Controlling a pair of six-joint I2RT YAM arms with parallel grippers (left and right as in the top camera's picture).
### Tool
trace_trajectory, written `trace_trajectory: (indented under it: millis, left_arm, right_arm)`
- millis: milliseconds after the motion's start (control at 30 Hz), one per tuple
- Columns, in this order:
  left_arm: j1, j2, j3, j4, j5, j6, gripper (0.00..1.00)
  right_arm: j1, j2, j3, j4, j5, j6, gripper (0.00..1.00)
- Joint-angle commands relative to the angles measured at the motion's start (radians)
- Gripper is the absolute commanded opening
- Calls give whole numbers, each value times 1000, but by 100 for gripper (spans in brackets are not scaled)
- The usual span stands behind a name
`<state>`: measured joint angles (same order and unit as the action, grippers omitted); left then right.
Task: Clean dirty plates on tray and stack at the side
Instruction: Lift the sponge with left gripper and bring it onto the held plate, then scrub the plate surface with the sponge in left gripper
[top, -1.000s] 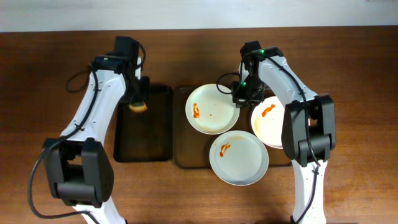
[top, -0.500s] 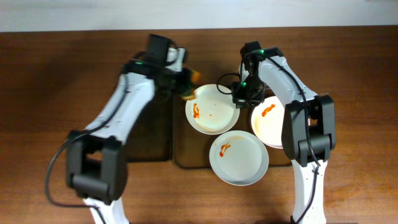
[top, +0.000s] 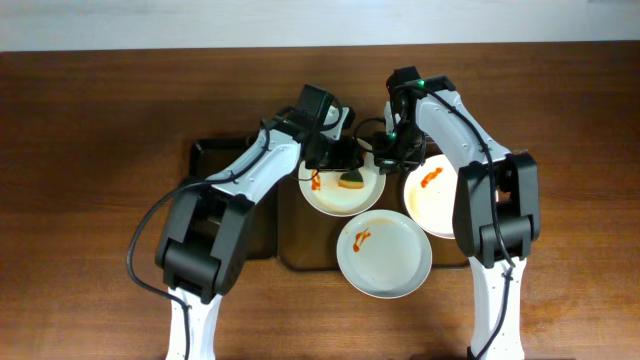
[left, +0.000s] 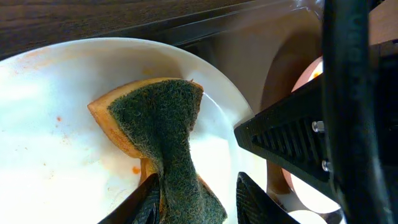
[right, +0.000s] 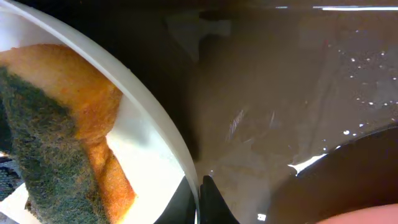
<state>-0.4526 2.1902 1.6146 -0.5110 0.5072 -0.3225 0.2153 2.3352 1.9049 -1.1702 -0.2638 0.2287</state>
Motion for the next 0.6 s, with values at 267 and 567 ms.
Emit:
trace_trajectory:
  millis: [267,567]
  left_arm:
    - [-58,3,-2,-60,-211,24,38]
    - [-63,3,-11,-106,-296,24,0]
  right_arm:
    - [-7,12,-3,8,9,12,4]
    - [-7,12,-3,0,9,12,4]
